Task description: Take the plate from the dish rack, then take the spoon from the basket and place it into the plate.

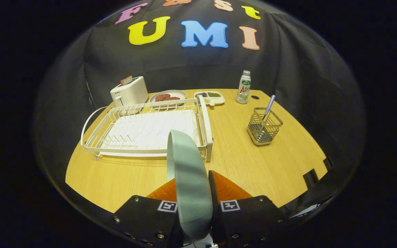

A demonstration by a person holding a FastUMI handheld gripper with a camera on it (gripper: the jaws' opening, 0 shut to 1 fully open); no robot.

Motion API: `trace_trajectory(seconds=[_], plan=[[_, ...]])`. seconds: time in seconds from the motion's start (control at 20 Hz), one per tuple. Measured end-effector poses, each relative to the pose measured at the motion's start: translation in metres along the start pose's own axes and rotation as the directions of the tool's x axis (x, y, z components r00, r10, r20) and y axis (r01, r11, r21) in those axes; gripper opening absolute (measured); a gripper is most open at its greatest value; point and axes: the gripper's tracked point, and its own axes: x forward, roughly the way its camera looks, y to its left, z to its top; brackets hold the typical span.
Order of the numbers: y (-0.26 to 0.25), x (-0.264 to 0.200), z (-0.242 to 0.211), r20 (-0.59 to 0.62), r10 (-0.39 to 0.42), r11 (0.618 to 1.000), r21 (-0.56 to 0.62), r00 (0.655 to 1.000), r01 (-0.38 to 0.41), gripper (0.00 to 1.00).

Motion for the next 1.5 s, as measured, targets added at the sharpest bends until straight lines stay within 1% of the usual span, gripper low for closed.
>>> trace_trajectory(seconds=[0.1, 0.2, 0.35, 0.45, 0.5, 0.55, 0.6, 0.65, 0.7, 0.75, 0.8, 0.9, 0.95, 1.0, 1.15, 1.25, 1.35, 1.4, 1.5], plan=[[0.0, 0.004, -0.008, -0.021, 0.055, 0.997, 0.053, 0.998, -0.054, 0.3], [-0.001, 0.011, -0.011, -0.033, 0.096, 0.99, 0.109, 0.995, -0.091, 0.3], [-0.002, 0.018, -0.016, -0.055, 0.162, 0.968, 0.203, 0.985, -0.148, 0.3], [-0.01, 0.027, -0.021, -0.068, 0.169, 0.953, 0.268, 0.983, -0.145, 0.31], [-0.016, 0.031, -0.026, -0.083, 0.161, 0.948, 0.289, 0.983, -0.131, 0.31], [-0.018, 0.035, -0.031, -0.095, 0.162, 0.945, 0.301, 0.982, -0.127, 0.33], [-0.024, 0.041, -0.038, -0.115, 0.147, 0.947, 0.303, 0.983, -0.106, 0.35], [-0.031, 0.044, -0.045, -0.131, 0.132, 0.949, 0.302, 0.983, -0.087, 0.41], [-0.034, 0.045, -0.048, -0.134, 0.14, 0.944, 0.316, 0.981, -0.092, 0.46], [-0.036, 0.046, -0.048, -0.127, 0.145, 0.937, 0.336, 0.981, -0.095, 0.53], [-0.041, 0.048, -0.051, -0.138, 0.126, 0.938, 0.338, 0.982, -0.073, 0.53], [-0.065, 0.051, -0.07, -0.218, 0.026, 0.96, 0.279, 0.976, 0.036, 0.67], [-0.066, 0.053, -0.07, -0.215, 0.014, 0.965, 0.257, 0.977, 0.043, 0.92], [-0.066, 0.05, -0.065, -0.195, 0.022, 0.968, 0.248, 0.981, 0.027, 0.99], [-0.072, 0.052, -0.061, -0.17, 0.001, 0.978, 0.207, 0.985, 0.035, 0.99], [-0.08, 0.049, -0.047, -0.126, -0.032, 0.98, 0.192, 0.991, 0.056, 0.99], [-0.091, 0.042, -0.022, -0.068, -0.075, 0.98, 0.179, 0.995, 0.086, 0.99], [-0.098, 0.038, -0.007, -0.028, -0.111, 0.98, 0.162, 0.993, 0.114, 0.99], [-0.126, 0.03, 0.023, 0.024, -0.229, 0.97, 0.096, 0.973, 0.225, 0.99]])
